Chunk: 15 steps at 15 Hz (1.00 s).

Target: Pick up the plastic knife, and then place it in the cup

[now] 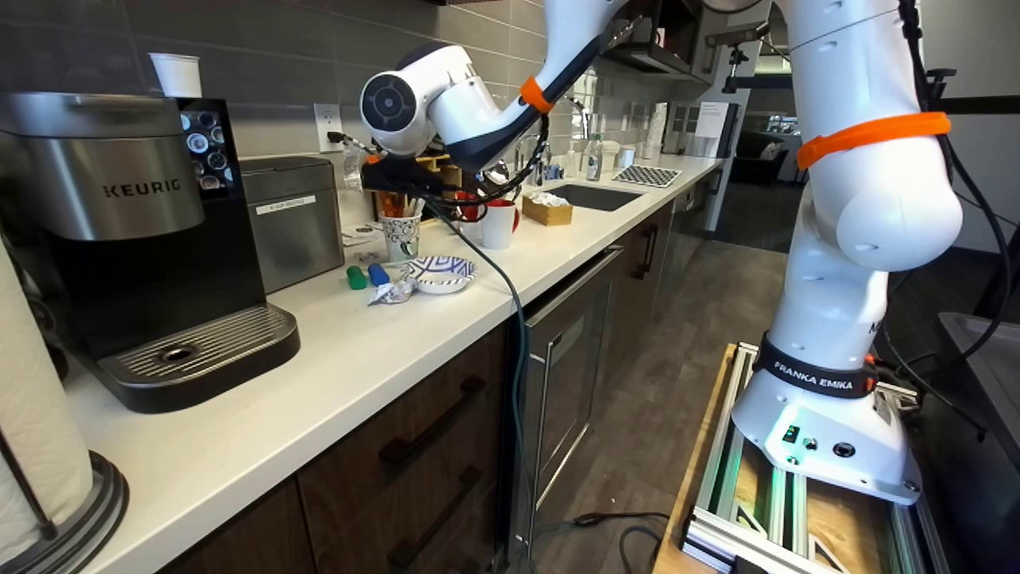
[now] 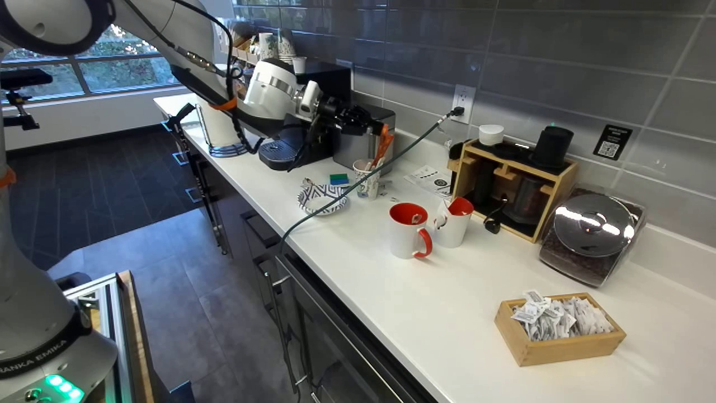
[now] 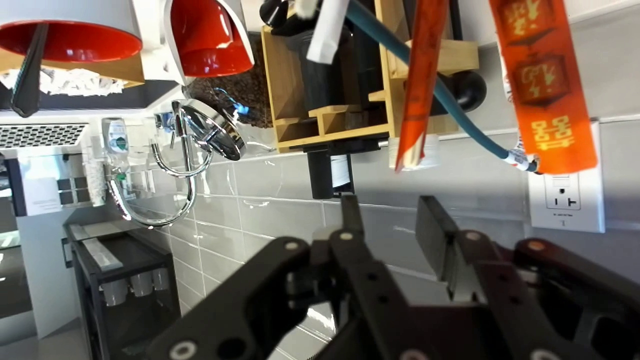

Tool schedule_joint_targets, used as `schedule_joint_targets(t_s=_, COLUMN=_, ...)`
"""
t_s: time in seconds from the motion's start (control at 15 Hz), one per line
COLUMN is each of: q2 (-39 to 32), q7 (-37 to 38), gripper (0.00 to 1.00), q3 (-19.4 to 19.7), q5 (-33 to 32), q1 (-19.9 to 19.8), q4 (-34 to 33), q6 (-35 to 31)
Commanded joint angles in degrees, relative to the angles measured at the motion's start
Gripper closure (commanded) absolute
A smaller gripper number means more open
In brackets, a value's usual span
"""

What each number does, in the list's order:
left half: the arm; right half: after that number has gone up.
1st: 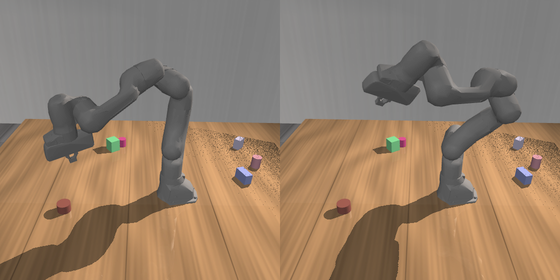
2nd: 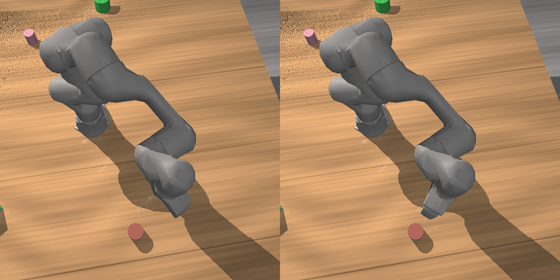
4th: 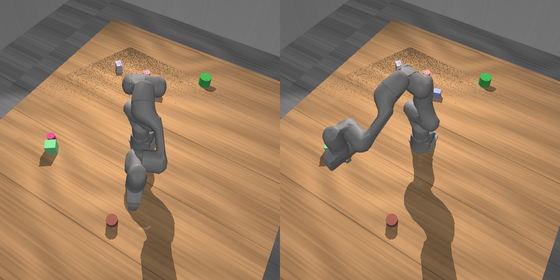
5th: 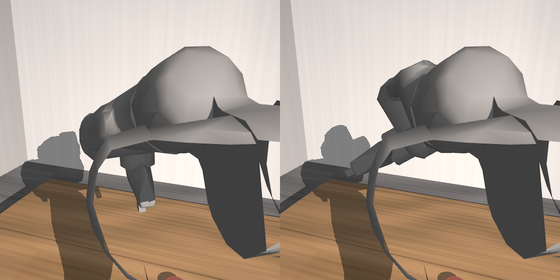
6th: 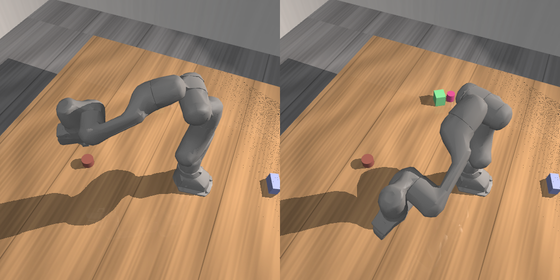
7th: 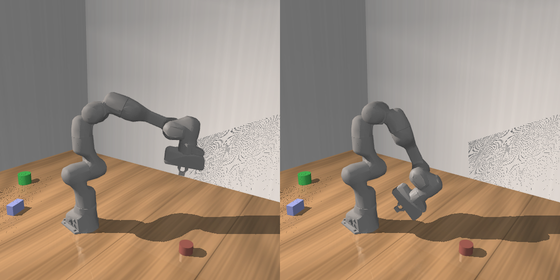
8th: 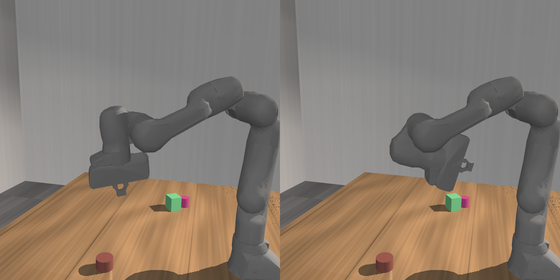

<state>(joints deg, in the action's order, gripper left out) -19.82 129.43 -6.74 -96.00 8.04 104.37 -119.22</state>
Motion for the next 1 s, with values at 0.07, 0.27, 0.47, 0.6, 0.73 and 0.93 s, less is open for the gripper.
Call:
schedule_joint_targets(t_s=0.07, q2=0.1, q7=-0.5, gripper=0.27, q3=-0.7, q5=2.4, q1=-0.3, q4=-0.4, q6=-0.6)
schedule_joint_targets(t_s=0.27, q2=2.3, q7=-2.9, gripper=0.03, q3=-2.0, q5=5.8, q1=-0.2, q4=-0.2, q6=-2.5)
schedule_joint_targets(t_s=0.47, q2=7.6, q7=-11.9, gripper=0.00, q3=-4.1, q5=12.7, q1=0.4, q4=1.4, q6=-4.6)
schedule_joint_targets(t_s=0.6, q2=12.4, q7=-22.1, gripper=0.00, q3=-5.2, q5=19.6, q1=0.0, q4=3.1, q6=-7.5)
schedule_joint_targets(t_s=0.73, q2=17.0, q7=-31.4, gripper=0.00, q3=-5.5, q5=26.5, q1=-0.1, q4=5.0, q6=-10.7)
schedule_joint_targets(t_s=0.93, q2=22.8, q7=-45.6, gripper=0.00, q3=-5.3, q5=35.2, q1=-0.7, q4=8.5, q6=-14.6)
